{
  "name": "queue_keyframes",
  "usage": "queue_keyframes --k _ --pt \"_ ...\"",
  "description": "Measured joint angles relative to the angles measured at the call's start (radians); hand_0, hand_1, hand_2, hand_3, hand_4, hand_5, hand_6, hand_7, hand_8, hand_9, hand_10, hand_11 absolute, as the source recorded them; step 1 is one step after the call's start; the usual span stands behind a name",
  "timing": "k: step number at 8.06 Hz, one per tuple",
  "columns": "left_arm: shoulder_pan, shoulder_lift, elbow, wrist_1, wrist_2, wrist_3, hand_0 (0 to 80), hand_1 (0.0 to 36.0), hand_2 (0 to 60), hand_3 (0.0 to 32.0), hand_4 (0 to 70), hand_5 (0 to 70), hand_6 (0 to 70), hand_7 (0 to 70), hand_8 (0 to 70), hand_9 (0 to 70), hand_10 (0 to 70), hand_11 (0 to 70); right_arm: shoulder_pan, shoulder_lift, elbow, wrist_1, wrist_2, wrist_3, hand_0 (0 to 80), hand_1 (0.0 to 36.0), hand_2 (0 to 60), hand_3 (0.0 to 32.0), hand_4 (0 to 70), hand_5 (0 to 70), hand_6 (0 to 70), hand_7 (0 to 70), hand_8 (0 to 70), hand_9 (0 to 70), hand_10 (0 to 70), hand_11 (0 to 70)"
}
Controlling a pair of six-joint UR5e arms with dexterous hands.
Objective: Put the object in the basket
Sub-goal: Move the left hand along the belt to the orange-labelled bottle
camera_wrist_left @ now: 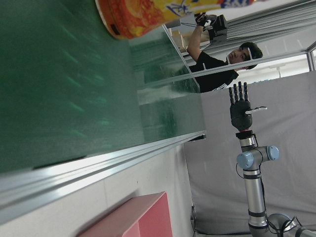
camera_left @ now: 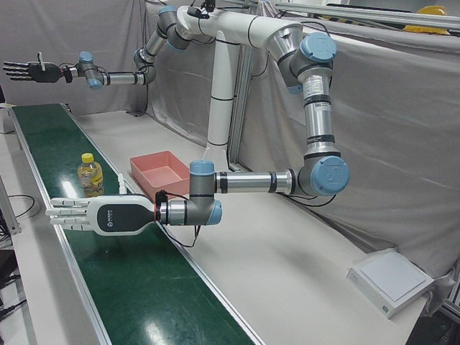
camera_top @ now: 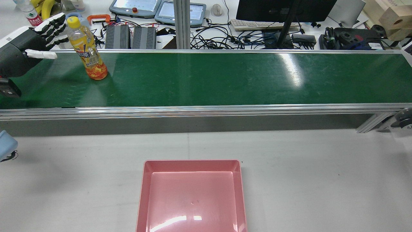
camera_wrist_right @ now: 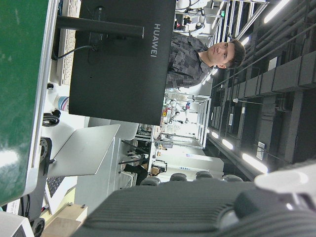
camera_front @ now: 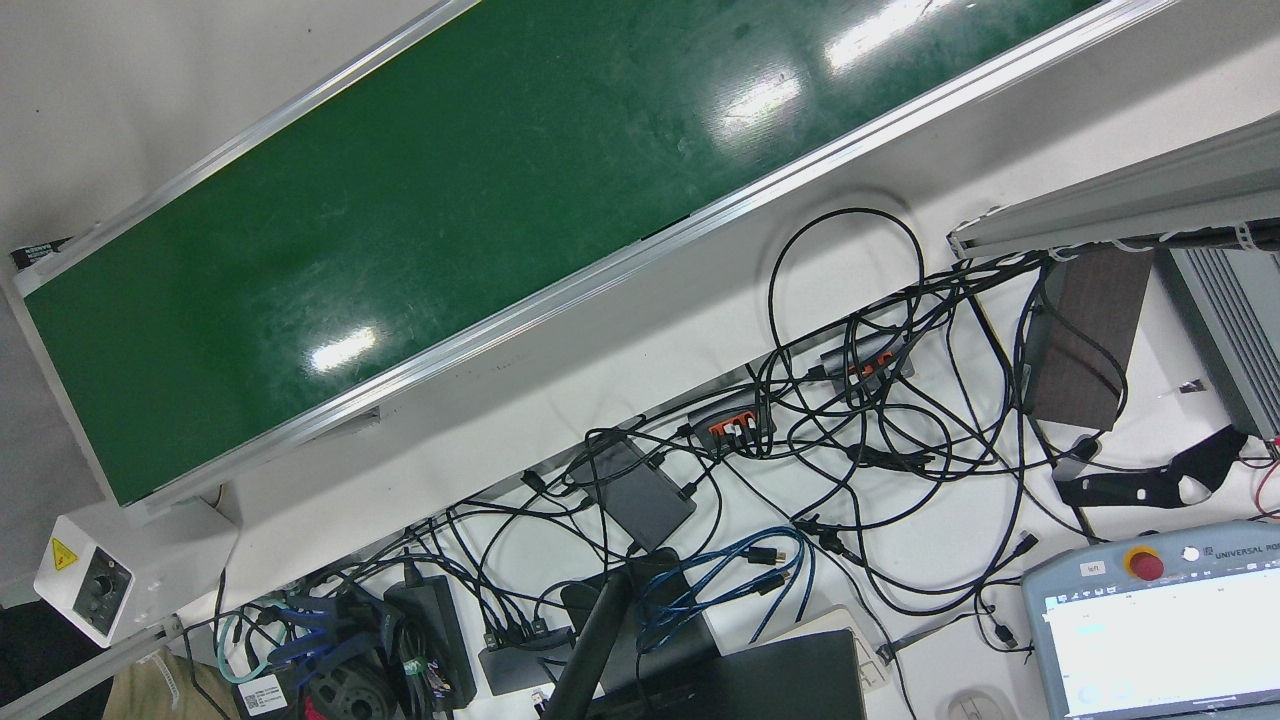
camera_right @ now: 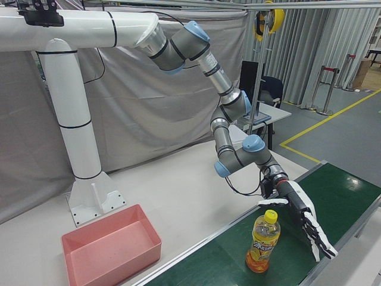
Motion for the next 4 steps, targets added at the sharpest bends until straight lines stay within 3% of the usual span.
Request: queue_keyframes --k 4 --pt "0.004 -0.044 0.051 -0.020 0.002 -0.004 42.8 10.0 6.4 0.0 0.0 11.3 0.0 0.1 0.1 2.7 6.8 11.2 0.000 0.000 0.000 0.000 0.000 -0.001 0.0 0.0 0.0 0.0 0.0 0.0 0.0 0.0 0.0 0.0 0.0 0.0"
